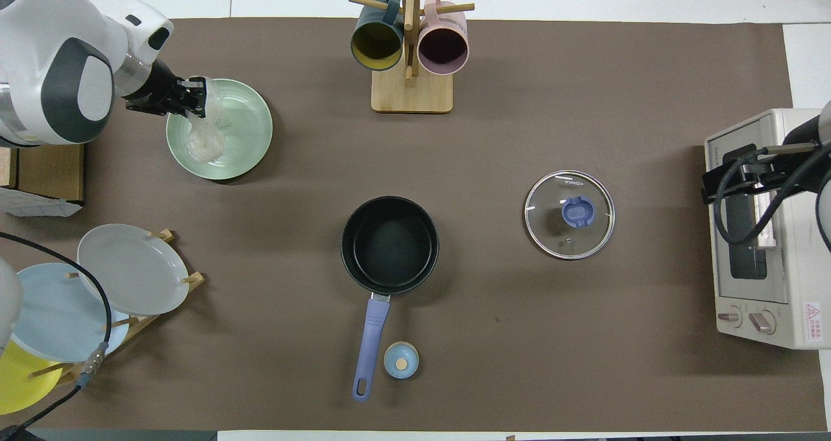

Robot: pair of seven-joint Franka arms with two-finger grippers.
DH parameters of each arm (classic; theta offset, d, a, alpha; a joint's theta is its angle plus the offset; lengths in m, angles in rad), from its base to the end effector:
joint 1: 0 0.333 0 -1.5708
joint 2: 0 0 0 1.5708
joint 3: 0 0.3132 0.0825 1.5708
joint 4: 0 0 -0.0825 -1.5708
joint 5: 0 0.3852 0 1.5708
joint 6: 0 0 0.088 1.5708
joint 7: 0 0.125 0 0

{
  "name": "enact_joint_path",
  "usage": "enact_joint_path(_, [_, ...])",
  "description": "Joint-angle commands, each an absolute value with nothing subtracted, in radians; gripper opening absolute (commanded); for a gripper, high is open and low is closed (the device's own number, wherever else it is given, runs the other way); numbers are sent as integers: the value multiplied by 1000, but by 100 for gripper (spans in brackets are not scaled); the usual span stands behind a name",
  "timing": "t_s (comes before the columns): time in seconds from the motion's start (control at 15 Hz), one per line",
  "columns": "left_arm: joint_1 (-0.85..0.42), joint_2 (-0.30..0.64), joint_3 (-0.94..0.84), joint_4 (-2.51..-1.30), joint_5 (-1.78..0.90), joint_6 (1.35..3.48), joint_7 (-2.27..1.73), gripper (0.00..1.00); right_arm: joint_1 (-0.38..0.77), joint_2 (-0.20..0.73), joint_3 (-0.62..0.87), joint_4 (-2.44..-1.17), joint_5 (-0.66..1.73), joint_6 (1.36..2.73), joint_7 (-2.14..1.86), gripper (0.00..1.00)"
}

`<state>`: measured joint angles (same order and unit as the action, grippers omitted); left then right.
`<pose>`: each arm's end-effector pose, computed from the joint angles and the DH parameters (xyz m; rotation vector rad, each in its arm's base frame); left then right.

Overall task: Transfer vermicelli from pot to plate
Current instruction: 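Open the left gripper over the plate and draw it back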

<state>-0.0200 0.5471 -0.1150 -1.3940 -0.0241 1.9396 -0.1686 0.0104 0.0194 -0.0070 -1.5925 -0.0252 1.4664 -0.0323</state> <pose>0.7051 -0.0835 0.3721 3.0587 0.0902 -0.0162 0.5458 -0.0015 0.5747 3.1096 0.0543 -0.2272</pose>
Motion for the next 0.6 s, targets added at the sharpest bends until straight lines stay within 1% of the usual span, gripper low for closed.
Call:
enact_joint_path(0.0, [-15,537,-123,-1453,-2,2025,-134,0,12,11,-14,-1595,-11,1482,-35,100])
enact_joint_path(0.2, [-12,535,-121,-1474,0,2059,-94,0,11,9,-12,-1594,-8,1486,-35,100])
enact_joint_path(0.27, [-12,535,-120,-1474,0,2059,-72,25,11,9,-12,-1594,-8,1488,-35,100])
enact_joint_path(0.33, [-12,534,-115,-1470,3,2049,-63,99,11,8,-11,-1594,-6,1493,-35,100])
enact_joint_path(0.47, [-12,496,-115,-1463,20,2014,-66,100,12,6,-6,-1594,-8,1493,-31,100])
enact_joint_path(0.53, [-11,448,-115,-1463,20,1972,-77,100,12,6,-6,-1594,-8,1494,-20,100])
